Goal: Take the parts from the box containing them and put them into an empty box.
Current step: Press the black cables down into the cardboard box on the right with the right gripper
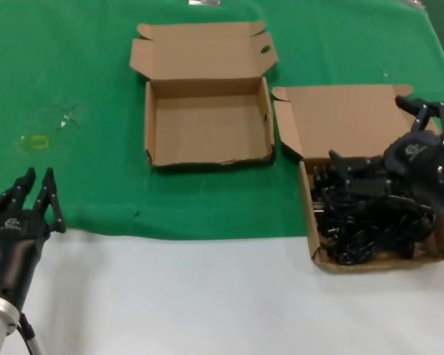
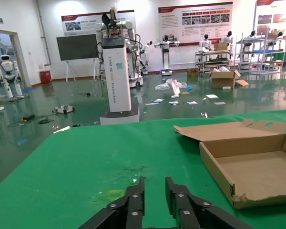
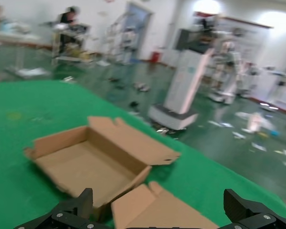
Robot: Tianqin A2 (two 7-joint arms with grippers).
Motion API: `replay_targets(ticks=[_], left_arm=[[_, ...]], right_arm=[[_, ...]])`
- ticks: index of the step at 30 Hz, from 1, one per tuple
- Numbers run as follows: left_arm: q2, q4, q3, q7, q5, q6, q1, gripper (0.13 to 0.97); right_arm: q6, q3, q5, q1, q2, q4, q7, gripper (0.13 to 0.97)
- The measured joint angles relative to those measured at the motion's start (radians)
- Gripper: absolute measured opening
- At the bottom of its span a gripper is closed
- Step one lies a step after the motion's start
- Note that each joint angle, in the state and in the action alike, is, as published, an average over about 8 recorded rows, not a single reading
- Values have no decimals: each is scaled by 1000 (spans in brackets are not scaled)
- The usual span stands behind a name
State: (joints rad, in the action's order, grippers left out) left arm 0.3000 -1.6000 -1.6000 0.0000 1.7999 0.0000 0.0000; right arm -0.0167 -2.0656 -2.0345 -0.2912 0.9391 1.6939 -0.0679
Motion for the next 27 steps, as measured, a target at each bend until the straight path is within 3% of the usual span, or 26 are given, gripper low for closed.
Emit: replay_targets(ticks=[5,13,20,27], left_arm=[[0,0,0,0,0,0,0,230],[0,0,0,0,0,0,0,164],[0,0,0,0,0,0,0,152],[0,0,0,0,0,0,0,144]], right_arm=[[-146,-57,73,-87,99,-1,-93,966],[-457,-80,203,-216,168,-36,-177,966],[-766,-93,293,-359,170,-108,-128,966],[-1033,-119,431,-526,100,-237,-24,966]])
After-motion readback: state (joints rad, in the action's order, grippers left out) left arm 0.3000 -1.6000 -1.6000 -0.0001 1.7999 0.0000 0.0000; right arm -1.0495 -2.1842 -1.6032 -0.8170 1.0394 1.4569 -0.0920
